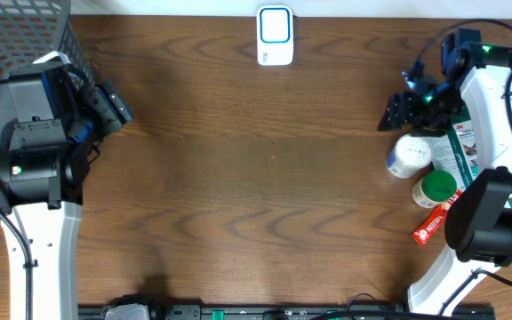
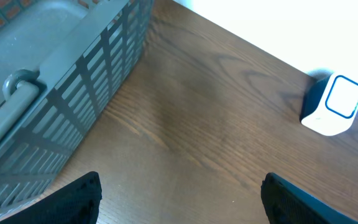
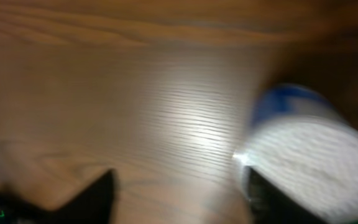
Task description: Scan the item barcode
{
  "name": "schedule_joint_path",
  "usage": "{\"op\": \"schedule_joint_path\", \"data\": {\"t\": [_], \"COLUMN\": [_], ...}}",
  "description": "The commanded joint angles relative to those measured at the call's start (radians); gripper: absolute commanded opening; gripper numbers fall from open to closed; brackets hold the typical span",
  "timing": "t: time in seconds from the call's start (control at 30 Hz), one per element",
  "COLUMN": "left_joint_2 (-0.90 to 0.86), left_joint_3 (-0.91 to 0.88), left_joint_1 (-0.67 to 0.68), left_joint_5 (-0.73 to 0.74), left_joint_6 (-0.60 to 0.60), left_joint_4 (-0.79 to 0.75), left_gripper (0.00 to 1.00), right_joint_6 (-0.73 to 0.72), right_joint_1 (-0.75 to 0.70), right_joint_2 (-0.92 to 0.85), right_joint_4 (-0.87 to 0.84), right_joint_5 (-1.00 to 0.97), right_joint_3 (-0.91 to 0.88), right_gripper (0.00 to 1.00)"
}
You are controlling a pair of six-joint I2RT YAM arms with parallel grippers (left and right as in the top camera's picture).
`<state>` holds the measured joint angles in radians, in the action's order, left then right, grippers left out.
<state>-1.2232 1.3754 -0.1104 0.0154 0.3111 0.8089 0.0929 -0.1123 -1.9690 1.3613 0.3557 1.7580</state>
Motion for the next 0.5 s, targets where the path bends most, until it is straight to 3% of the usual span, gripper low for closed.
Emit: {"op": "schedule_joint_path", "data": {"t": [0.0,0.03,0.3,0.47], "left_joint_2": [-0.002,-0.002,-0.002,-0.002], "left_joint_3": [0.006,0.006,0.006,0.006], "left_joint_1": [-0.004,-0.004,-0.004,-0.004], "left_joint_5": [-0.009,-0.009,-0.009,-0.009], "left_joint_6": [0.001,0.001,0.001,0.001], "left_joint_4": [0.002,0.002,0.002,0.002], "left_gripper": [0.83,0.83,0.83,0.83], "right_joint_6": [0.069,0.053,-0.204,-0.259], "right_joint_1": [0.044,0.057,0.170,0.179], "right_joint_2": [0.003,0.003,0.003,0.004], "right_joint_4": [-0.015,-0.027,-0.218,-0.218], "right_joint_5": [0.111,0.086,-0.342,-0.493], "right_joint_3": [0.002,-0.010,-0.214,-0.238], "right_gripper": [0.11,0.01,0.01,0.01]}}
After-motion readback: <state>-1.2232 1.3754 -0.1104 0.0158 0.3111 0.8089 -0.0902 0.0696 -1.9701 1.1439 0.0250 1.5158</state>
